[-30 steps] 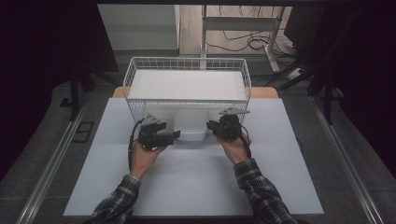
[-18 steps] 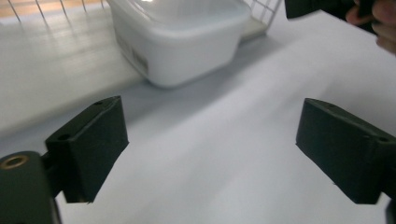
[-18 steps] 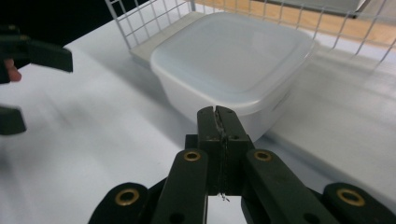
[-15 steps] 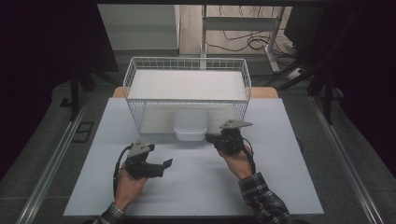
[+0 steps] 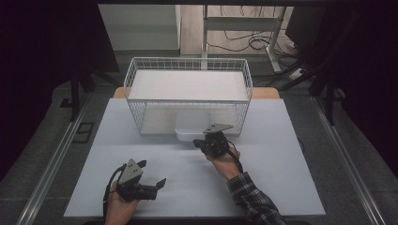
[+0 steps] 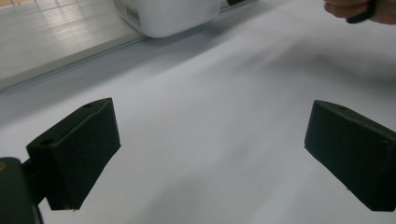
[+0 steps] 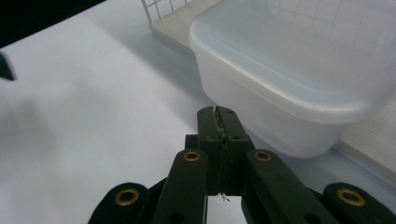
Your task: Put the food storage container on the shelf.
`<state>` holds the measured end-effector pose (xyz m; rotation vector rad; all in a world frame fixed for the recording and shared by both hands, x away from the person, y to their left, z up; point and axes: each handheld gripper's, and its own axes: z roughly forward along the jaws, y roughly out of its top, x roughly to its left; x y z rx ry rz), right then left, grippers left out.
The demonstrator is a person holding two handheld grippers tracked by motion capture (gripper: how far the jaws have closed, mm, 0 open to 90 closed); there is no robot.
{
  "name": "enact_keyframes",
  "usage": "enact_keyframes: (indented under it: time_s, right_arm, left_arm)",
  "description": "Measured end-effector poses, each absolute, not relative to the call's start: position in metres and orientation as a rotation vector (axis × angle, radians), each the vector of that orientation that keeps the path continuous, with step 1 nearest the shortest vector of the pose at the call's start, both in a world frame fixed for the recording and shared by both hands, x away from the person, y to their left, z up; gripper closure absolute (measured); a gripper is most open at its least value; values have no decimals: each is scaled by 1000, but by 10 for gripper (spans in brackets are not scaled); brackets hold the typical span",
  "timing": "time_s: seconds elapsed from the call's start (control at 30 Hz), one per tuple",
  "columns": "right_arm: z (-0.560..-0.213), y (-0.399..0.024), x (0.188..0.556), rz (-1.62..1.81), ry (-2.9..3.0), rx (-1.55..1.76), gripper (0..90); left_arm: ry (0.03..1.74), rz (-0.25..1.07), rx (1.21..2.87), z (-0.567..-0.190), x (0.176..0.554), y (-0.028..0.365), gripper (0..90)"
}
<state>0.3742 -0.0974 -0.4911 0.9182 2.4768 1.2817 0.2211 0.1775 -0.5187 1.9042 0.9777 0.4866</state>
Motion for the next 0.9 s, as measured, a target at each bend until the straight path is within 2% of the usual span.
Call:
enact_keyframes:
  time_s: [0.27,0.4,0.9]
  right_arm:
    - [-501,-86,395,1214,2464,945,889]
    - [-499,-85,404,1212,2450,958,890]
    - [-498,-77,429,1183,2433,975,890]
  left_arm:
    - [976,469,1875,-521,220,183,28]
    - [988,414,1880,-525,223,182,29]
    - [988,400,1875,-528,227,185,29]
